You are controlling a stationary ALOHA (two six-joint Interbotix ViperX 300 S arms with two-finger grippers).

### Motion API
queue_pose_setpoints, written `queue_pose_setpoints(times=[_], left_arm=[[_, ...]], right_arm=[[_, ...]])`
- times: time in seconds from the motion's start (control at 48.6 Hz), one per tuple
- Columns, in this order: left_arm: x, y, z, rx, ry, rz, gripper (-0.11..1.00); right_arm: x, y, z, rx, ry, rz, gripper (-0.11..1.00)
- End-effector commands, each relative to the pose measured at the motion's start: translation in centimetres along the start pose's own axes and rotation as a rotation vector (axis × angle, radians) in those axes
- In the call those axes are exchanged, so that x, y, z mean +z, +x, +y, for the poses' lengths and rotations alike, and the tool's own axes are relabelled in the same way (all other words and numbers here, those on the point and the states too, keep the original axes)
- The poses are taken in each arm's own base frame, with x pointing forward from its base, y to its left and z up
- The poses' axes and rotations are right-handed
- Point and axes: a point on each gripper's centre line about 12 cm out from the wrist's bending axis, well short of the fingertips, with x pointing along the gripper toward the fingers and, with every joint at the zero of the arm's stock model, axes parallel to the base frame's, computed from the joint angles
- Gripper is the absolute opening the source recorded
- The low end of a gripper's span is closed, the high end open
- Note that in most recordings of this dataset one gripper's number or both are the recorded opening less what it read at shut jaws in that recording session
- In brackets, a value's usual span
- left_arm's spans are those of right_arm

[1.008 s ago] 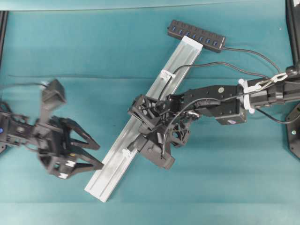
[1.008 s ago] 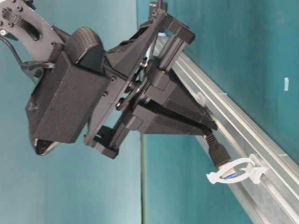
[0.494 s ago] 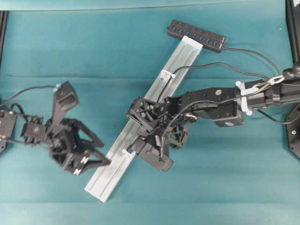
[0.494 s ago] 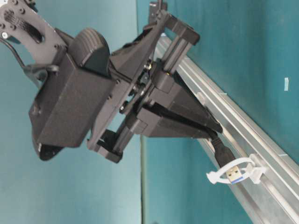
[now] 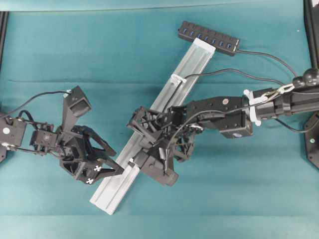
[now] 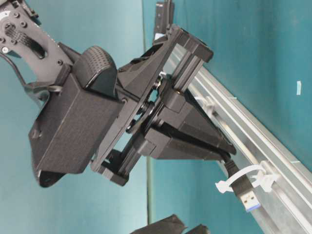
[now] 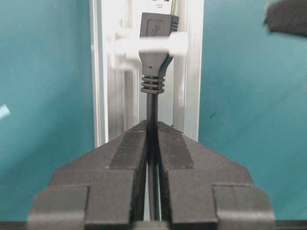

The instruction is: Pass the USB cable through three rings with both arms.

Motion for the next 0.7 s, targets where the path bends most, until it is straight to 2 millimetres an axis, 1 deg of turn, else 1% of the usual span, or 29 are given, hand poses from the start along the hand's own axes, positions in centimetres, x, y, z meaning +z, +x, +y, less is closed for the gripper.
queue_pose_setpoints(times=[0.0,0.144,0.288,0.411,0.597,0.679], left_arm=[[0.4,0.1,-0.5,-0.019,0.002,-0.014,0.97],[-0.1,0.3,0.1,0.001,0.0,0.001,0.97],[-0.2,0.7,0.3,0.0,0.003,0.002,0.97],[-0.5,1.3,0.1,-0.023,-0.001,-0.003,0.97],[-1.8,2.2,-0.2,-0.044,-0.041,0.023,0.97],[-2.1,2.5,-0.2,-0.055,-0.05,0.023,0.97]], right_arm=[[0.9,0.1,0.0,-0.004,-0.005,-0.017,0.06],[1.5,0.2,0.2,-0.002,-0.011,-0.025,0.06],[1.9,0.2,0.1,-0.001,-0.01,-0.03,0.06],[2.0,0.2,0.0,0.002,-0.005,-0.032,0.06],[1.9,0.3,-0.1,0.003,-0.003,-0.031,0.06],[1.9,0.4,0.0,0.004,-0.005,-0.031,0.06]])
